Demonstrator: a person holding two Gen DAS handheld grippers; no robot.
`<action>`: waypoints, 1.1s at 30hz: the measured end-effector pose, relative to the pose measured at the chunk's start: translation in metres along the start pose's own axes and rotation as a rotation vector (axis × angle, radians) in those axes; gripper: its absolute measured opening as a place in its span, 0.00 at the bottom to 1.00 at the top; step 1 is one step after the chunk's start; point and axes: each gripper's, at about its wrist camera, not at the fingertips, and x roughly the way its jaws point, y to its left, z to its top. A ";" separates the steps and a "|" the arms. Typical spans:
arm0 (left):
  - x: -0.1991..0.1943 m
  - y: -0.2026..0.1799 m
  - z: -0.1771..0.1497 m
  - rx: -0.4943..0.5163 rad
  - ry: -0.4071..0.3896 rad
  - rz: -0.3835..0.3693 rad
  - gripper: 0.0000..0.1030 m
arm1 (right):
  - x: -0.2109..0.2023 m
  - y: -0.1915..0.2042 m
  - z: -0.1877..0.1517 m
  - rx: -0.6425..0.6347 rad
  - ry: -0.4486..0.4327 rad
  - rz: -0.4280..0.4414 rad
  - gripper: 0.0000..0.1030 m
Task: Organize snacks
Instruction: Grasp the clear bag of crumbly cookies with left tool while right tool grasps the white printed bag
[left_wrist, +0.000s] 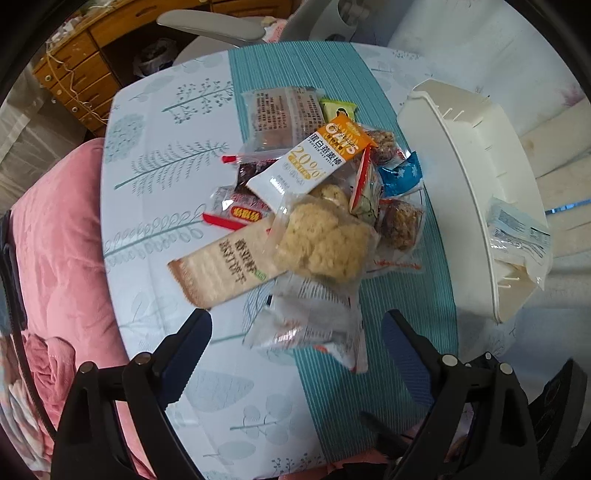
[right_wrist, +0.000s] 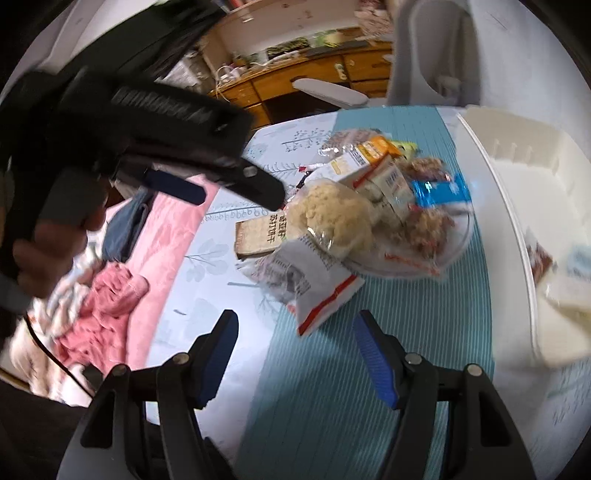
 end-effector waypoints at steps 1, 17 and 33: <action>0.006 -0.002 0.006 0.003 0.012 0.002 0.90 | 0.005 0.001 0.001 -0.038 -0.009 -0.018 0.64; 0.082 -0.025 0.057 0.061 0.171 0.037 0.90 | 0.064 0.001 0.010 -0.258 -0.007 -0.021 0.64; 0.107 -0.021 0.075 -0.016 0.217 -0.103 0.65 | 0.103 0.000 0.013 -0.271 0.102 0.015 0.64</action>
